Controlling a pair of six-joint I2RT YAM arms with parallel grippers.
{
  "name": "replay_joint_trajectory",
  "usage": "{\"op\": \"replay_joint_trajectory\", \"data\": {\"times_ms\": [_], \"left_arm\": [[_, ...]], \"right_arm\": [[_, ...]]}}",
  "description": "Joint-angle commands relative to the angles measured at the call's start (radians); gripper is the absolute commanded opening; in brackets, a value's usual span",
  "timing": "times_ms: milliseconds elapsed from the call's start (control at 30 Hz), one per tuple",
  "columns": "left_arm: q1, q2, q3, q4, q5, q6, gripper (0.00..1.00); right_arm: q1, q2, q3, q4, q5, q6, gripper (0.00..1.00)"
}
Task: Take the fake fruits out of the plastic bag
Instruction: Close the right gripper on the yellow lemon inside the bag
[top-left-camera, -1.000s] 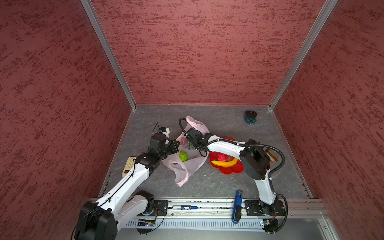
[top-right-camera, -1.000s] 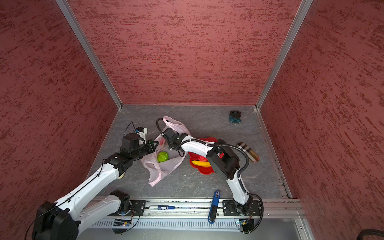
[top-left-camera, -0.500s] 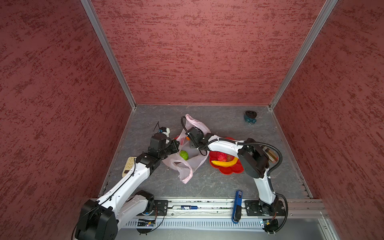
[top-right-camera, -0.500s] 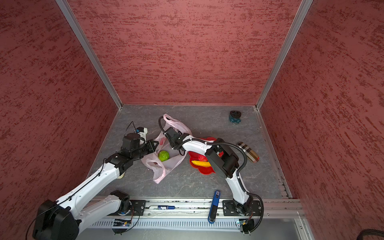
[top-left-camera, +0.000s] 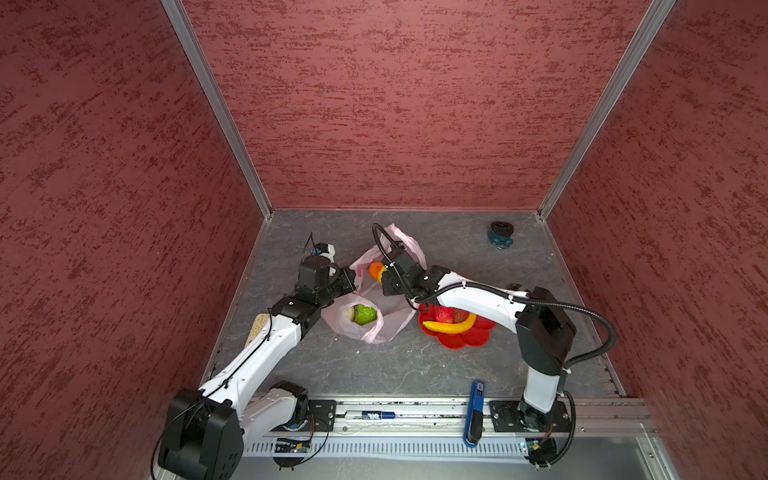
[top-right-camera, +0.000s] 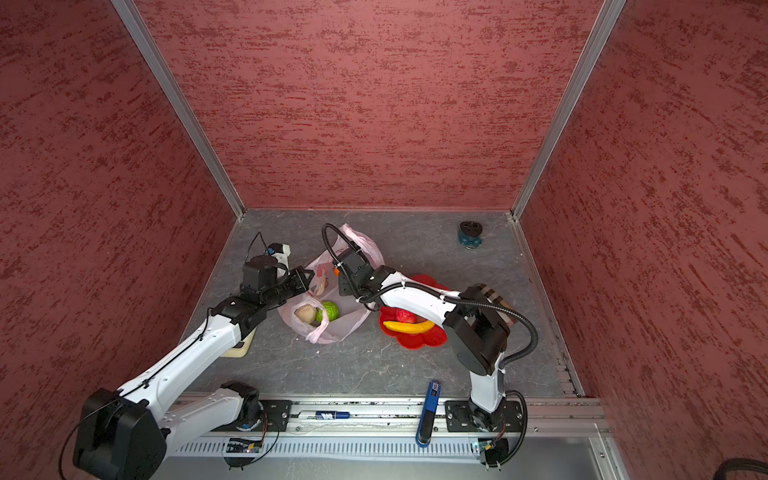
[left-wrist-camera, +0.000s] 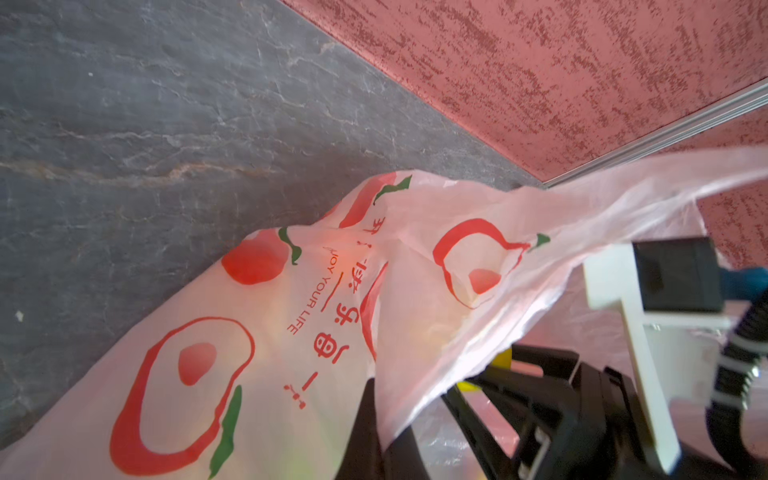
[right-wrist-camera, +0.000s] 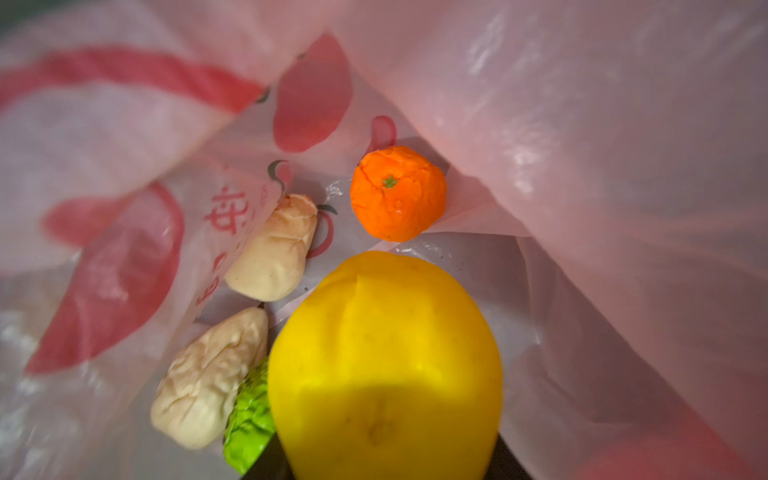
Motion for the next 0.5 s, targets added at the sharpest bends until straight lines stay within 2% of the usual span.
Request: {"op": "replay_joint_trajectory", "data": {"times_ms": [0, 133, 467], "left_arm": [[0.018, 0.019, 0.038, 0.035, -0.006, 0.020, 0.00], [0.035, 0.039, 0.064, 0.050, -0.003, 0.014, 0.00], [0.050, 0.038, 0.080, 0.042, -0.022, 0.007, 0.00]], "right_arm": [[0.026, -0.073, -0.011, 0.027, -0.117, -0.052, 0.22], [0.046, -0.135, -0.010, 0.004, -0.201, -0.088, 0.21], [0.059, -0.313, 0.010, -0.071, -0.237, -0.138, 0.20]]}}
